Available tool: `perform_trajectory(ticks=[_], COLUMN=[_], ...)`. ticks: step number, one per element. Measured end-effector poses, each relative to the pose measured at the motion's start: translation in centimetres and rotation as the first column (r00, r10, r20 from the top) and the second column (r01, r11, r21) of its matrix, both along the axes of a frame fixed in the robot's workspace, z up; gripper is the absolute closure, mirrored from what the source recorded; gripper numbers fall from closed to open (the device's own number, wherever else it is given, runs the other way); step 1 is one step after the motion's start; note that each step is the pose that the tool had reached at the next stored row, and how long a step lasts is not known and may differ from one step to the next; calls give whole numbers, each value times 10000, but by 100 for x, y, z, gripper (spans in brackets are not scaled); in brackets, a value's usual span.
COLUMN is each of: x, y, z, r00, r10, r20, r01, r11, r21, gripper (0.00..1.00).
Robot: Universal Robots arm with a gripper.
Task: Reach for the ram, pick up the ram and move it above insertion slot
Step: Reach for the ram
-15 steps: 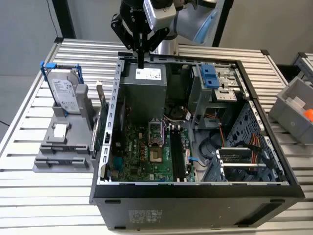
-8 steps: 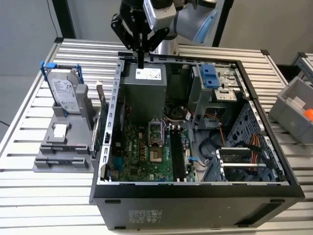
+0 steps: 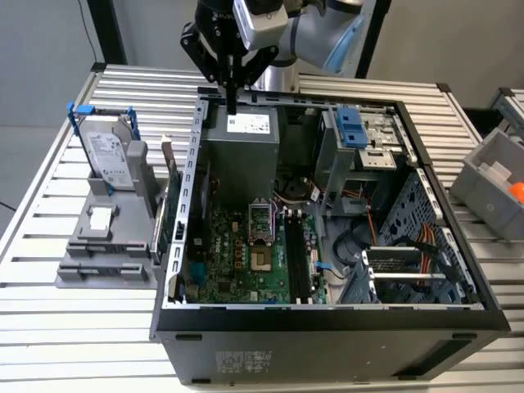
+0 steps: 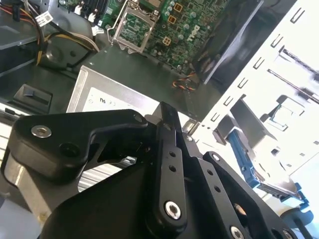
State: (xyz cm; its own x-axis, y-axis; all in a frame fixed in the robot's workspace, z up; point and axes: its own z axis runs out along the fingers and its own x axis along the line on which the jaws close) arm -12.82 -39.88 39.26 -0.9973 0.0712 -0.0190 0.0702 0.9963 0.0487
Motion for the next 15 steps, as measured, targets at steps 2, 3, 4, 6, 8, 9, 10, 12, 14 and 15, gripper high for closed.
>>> perform_trajectory(ticks=[2,3,4,6,8,9,10,12,14,15], x=[-27,-40,-54,-79,-101,-112,-122,-142,-164,-174], y=[0,0,0,0,0,0,0,0,0,0], z=[-1,0,0,0,-1,0,0,0,0,0], r00=[10000,10000,10000,10000,10000,10000,10000,10000,10000,10000], r10=[0,-1,0,-1,-1,-1,-1,0,-1,-1], r20=[1,0,0,1,1,1,1,0,0,0], r01=[0,1,0,1,1,1,1,0,1,1], r11=[10000,10000,10000,10000,10000,10000,10000,10000,10000,10000], r21=[1,1,0,1,1,1,1,0,1,1], gripper=[100,100,100,100,100,100,100,100,100,100])
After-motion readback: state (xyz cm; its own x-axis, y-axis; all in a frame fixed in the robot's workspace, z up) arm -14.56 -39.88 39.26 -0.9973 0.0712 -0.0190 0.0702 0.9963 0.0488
